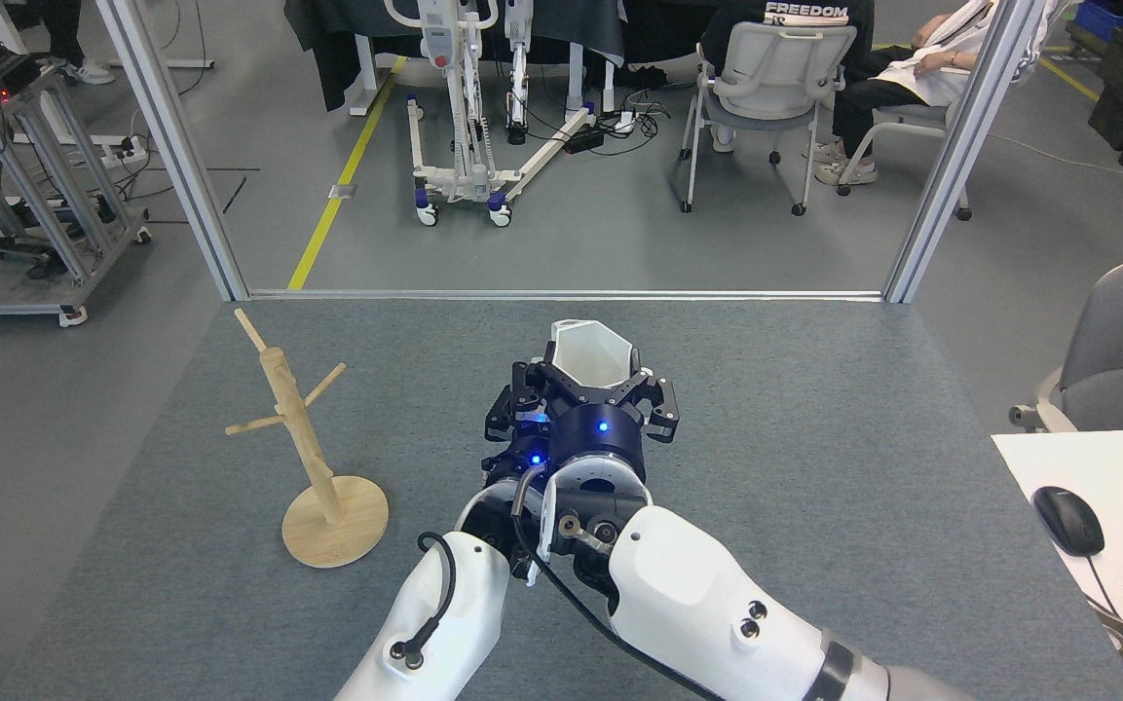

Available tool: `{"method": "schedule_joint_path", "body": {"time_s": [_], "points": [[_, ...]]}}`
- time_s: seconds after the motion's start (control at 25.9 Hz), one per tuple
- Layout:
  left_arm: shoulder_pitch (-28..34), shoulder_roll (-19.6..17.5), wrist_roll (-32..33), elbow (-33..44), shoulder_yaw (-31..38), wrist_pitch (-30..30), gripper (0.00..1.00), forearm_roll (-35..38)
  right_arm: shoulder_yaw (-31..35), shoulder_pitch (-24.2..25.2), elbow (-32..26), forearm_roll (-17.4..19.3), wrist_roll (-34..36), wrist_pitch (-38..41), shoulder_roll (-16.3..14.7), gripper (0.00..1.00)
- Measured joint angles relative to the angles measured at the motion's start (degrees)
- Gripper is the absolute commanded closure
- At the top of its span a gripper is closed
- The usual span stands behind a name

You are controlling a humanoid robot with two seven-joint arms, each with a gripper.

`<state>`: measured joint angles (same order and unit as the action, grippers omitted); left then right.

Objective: Hang cup on storage rack
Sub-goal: 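Grasp the white cup with the left gripper and release the right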

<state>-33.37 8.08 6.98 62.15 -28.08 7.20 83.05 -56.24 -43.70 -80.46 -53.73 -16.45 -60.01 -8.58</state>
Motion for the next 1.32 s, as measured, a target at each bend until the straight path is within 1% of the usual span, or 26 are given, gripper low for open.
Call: {"method": "schedule_joint_path", "body": {"time_s": [0.08,0.12,0.15,0.23,0.39,0.46,0.54,0.58,0.66,0.74,0.77,0.89,1.04,1.32], "points": [[-0.2,0.0,-0.2,-0.8,0.0,0.1,0.41,-1.4,0.0,0.0,0.0,0.0,0.1,0.0,0.0,1.00],[-0.3,0.0,-0.4,-1.0,0.0,0.1,0.47,-1.9,0.0,0.0,0.0,0.0,0.1,0.0,0.0,1.00],[-0.3,0.0,-0.7,-1.2,0.0,0.1,0.50,-2.3,0.0,0.0,0.1,0.0,0.1,-0.1,0.0,1.00],[-0.4,0.1,-0.8,-1.4,0.0,0.1,0.53,-2.8,0.0,0.0,0.1,0.0,0.2,-0.1,0.0,1.00],[-0.4,0.0,-0.4,-1.5,-0.1,0.0,0.64,-3.2,0.0,0.1,0.0,0.0,0.1,-0.1,0.0,1.00],[-0.4,0.0,-0.1,-1.5,-0.1,0.0,0.68,-3.3,0.0,0.1,0.0,0.0,0.0,-0.1,0.0,1.00],[-0.5,0.0,0.0,-1.6,-0.2,0.0,0.70,-3.3,0.0,0.2,0.1,0.0,-0.1,-0.1,0.0,0.99],[-0.5,0.0,0.1,-1.6,-0.2,-0.1,0.71,-3.3,0.0,0.2,0.1,0.0,-0.1,-0.1,0.0,0.92],[-0.4,0.0,0.3,-1.6,-0.2,-0.1,0.71,-3.3,-0.1,0.2,0.1,0.0,-0.1,-0.1,0.0,0.68],[-0.4,0.0,0.4,-1.6,-0.2,-0.3,0.71,-3.3,-0.2,0.2,0.2,0.0,-0.1,-0.1,0.0,0.31],[-0.4,0.0,0.4,-1.6,-0.3,-0.3,0.71,-3.3,-0.2,0.2,0.2,0.0,-0.1,-0.1,0.0,0.22],[-0.4,0.0,0.4,-1.5,-0.3,-0.4,0.73,-3.2,-0.2,0.2,0.2,0.0,-0.1,-0.1,0.0,0.02],[-0.4,0.0,0.3,-1.3,-0.3,-1.9,0.79,-3.2,-0.3,0.2,0.1,0.0,-0.1,0.7,0.1,0.01],[-0.3,-0.1,-0.2,-1.0,-0.3,-1.7,0.82,-3.1,-0.3,0.3,0.0,-0.1,-0.3,2.4,-0.1,0.01]]}}
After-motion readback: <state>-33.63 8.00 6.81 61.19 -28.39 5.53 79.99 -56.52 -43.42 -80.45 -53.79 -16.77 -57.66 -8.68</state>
